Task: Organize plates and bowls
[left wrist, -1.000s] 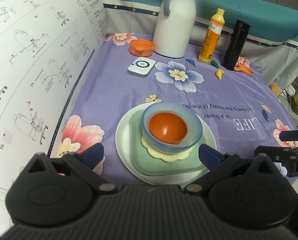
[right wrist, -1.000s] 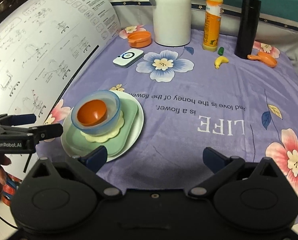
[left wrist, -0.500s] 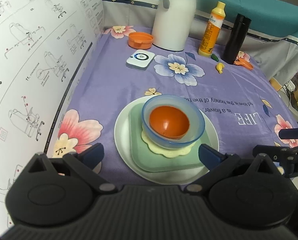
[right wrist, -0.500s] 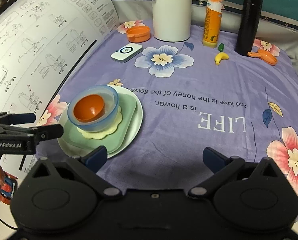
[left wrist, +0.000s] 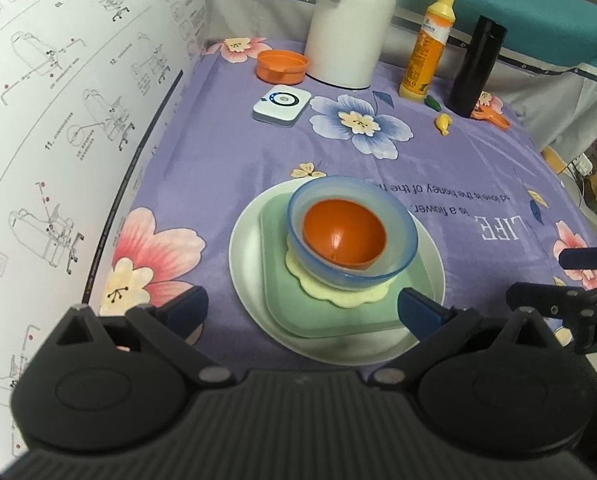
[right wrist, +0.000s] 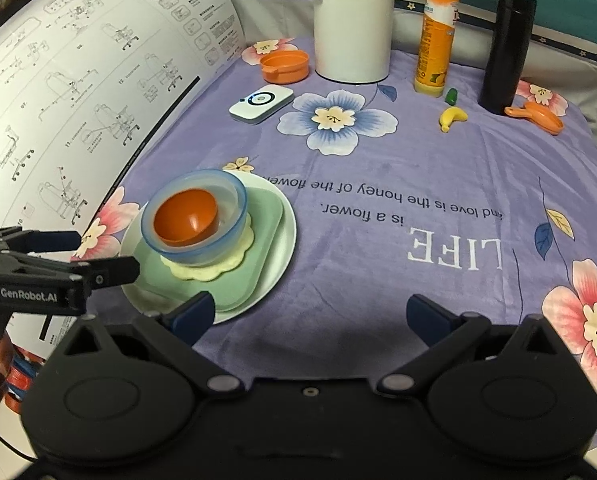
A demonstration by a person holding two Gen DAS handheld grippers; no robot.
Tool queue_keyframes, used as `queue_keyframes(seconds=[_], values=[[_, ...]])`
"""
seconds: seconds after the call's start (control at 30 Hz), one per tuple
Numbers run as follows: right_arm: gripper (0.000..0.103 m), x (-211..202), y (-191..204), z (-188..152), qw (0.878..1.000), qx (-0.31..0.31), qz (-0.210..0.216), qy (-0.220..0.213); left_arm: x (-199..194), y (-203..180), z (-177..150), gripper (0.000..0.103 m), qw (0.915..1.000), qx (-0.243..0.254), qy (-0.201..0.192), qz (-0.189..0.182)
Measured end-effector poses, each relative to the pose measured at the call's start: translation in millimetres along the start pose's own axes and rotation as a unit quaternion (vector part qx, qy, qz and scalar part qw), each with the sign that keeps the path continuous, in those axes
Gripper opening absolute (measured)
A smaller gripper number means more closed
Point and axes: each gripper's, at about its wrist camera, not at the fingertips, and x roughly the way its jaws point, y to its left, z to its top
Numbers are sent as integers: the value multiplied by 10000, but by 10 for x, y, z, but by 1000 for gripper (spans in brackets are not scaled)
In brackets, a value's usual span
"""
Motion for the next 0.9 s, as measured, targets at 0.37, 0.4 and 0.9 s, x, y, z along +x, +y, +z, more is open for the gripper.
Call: queue_keyframes(seconds=[0.37, 0.4, 0.9], values=[[103, 48, -5, -4, 9999, 9, 19, 112, 19, -34, -15, 103, 9999, 127, 9, -17], [103, 51, -7, -5, 9999, 14, 16, 121, 23, -37, -15, 103, 9999, 135, 12, -16], [103, 74, -19, -17, 9997, 31, 1, 224, 27, -51, -34, 103, 9998, 201, 14, 8]])
